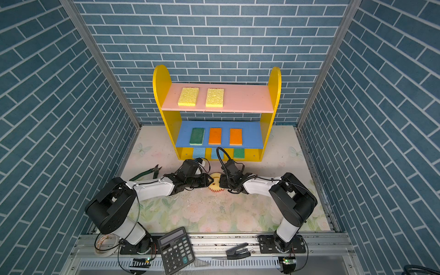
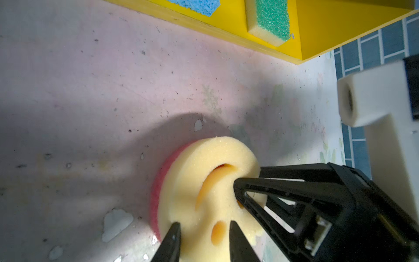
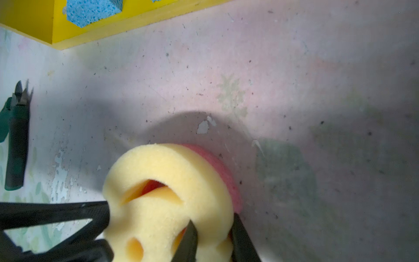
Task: Place and organize the cleaning sponges onto the shelf
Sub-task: 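Grasp the smiley sponge's edge with the left gripper while the right holds it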
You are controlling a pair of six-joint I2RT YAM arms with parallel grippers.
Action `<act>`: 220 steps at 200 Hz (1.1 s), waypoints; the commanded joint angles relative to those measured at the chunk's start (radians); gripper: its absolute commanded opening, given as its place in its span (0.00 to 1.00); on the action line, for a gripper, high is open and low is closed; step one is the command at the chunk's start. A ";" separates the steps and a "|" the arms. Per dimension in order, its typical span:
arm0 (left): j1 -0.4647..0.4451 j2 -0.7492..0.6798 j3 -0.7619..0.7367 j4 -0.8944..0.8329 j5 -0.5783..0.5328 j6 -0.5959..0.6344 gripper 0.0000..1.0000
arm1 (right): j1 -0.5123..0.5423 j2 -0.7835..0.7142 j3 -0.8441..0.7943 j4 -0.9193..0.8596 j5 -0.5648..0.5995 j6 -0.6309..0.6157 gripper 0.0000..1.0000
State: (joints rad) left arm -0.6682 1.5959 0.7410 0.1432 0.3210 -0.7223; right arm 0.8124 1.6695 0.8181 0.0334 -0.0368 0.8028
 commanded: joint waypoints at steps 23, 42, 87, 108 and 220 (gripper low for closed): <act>-0.016 -0.076 0.078 -0.108 -0.014 0.071 0.49 | 0.002 -0.089 0.046 -0.132 0.073 -0.083 0.17; -0.015 -0.141 0.102 -0.157 -0.061 0.110 0.55 | -0.002 -0.132 0.085 -0.195 0.115 -0.138 0.15; -0.005 -0.249 0.129 -0.196 -0.079 0.156 0.63 | -0.015 -0.249 0.149 -0.246 0.125 -0.215 0.13; -0.004 -0.251 0.156 -0.256 -0.082 0.163 0.64 | -0.015 -0.287 0.182 -0.269 0.116 -0.248 0.13; -0.002 -0.258 0.135 -0.047 0.066 0.013 0.55 | -0.015 -0.344 0.164 -0.128 -0.044 -0.140 0.12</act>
State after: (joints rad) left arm -0.6678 1.3418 0.8852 -0.0097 0.3176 -0.6575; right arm 0.7944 1.3472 0.9695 -0.1688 -0.0196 0.6079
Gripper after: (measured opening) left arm 0.585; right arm 0.137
